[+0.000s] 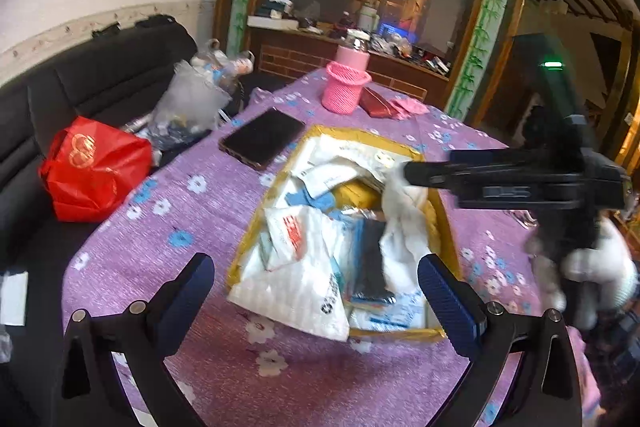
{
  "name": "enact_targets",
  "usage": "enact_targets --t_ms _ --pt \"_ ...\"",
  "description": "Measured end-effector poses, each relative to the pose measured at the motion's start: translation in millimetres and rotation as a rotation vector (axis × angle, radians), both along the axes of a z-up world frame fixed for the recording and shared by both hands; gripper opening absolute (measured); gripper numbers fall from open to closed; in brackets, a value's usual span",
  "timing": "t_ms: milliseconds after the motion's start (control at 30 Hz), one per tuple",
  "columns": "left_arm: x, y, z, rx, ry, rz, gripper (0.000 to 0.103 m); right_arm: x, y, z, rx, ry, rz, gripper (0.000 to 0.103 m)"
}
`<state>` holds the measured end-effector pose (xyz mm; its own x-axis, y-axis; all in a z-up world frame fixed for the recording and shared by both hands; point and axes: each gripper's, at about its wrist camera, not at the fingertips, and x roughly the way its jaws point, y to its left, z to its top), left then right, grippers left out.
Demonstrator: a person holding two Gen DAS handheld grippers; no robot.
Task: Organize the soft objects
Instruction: 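Carry the white towel to the box and release it with the right tool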
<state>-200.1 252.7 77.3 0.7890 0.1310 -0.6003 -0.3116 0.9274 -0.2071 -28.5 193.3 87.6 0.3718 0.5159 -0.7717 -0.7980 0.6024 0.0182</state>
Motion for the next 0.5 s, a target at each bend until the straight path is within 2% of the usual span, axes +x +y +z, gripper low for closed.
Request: enact_targets --t_ms 167,233,267,367,433,500 --pt "3 -6 3 0.01 -0.087 0.001 0.103 -21 -39 25 0.089 -0.102 -0.101 0.087" --pt "15 -8 -2 -0.014 -0.047 -0.001 0.103 -33 -59 26 0.128 -0.121 -0.156 0.087" --pt "19 -12 -4 -0.018 -0.027 -0.003 0.102 -39 -68 24 0.145 -0.118 -0.186 0.087" --pt "19 -34 -2 0.048 -0.01 -0.011 0.103 -51 -93 9 0.182 -0.079 -0.267 0.087" --pt "20 -48 2 0.089 0.003 -0.015 0.103 -56 -106 -3 0.179 -0.055 -0.307 0.087" --pt "20 -56 5 0.098 0.007 -0.011 0.103 -60 -116 -15 0.17 -0.039 -0.334 0.087"
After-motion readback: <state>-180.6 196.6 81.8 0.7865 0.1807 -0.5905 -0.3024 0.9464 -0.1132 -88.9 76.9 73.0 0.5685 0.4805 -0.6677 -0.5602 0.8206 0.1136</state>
